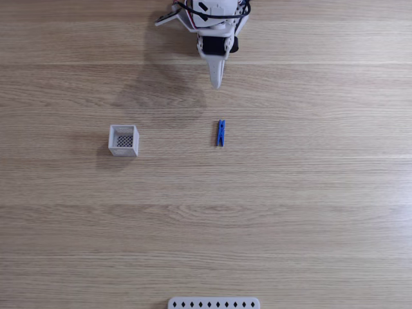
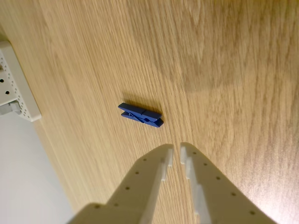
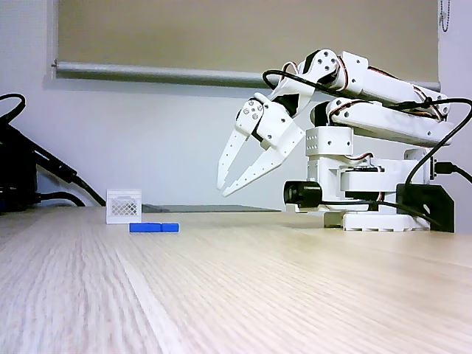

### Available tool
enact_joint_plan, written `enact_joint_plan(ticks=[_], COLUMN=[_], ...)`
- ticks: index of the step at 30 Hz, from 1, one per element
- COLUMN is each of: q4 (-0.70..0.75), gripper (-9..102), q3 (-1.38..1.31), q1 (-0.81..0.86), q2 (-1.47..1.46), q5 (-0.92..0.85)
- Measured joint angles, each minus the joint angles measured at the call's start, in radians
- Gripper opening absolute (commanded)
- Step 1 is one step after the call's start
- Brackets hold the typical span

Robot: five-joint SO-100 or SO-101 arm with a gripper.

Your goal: Grasp a peg and put it in the crate.

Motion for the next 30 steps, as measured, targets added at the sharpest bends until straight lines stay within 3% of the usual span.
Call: enact_joint_plan(ticks=[24,30], q4=[0.000,-0.021], gripper=[-1,-1], q3=[0.000,-0.005], q1=[-0.006,-0.006], q2=[0.000,-0.181], q5=[0.000,0.000])
